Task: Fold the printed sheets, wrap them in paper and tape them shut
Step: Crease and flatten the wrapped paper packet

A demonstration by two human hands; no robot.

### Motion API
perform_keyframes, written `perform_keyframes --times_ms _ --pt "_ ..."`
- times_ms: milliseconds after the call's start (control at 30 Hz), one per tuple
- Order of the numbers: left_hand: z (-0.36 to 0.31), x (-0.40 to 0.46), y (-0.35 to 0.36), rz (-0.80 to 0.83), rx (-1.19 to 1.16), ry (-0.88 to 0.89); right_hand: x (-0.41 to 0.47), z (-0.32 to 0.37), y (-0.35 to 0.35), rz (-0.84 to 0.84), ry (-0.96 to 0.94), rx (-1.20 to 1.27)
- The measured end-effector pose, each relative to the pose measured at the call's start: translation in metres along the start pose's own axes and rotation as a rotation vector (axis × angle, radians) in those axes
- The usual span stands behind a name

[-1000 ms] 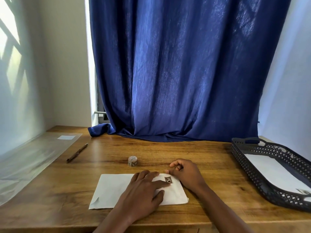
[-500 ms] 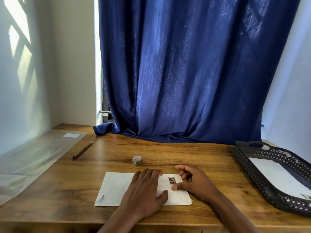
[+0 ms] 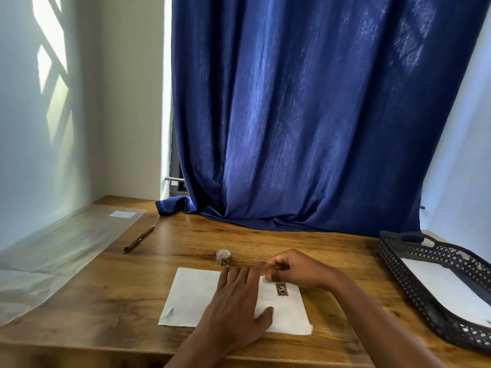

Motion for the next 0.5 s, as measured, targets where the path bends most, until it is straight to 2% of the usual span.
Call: perform_keyframes --times_ms 200,333,500 --pt "-0.003 0.0 -0.004 -0.077 -0.029 0.055 0.012 0.023 -0.005 0.156 -0.031 -0.071" --pt "-0.003 -0.001 -0.001 -0.141 -0.033 0.076 -0.001 0.023 -0.017 0.212 0.031 -0.066" --pt "0.004 -0.001 0.003 -0.256 -0.049 -0.023 -0.038 -0.002 -0.03 0.143 0.099 0.088"
Point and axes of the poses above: each hand's wrist, its own x-axis towards the middle knuckle, its own y-axis out of the palm, z = x × y, the point moved 1 cm from there along x, towards the middle knuckle, and after that the axes turned 3 degrees about y, right-handed, at the moved point
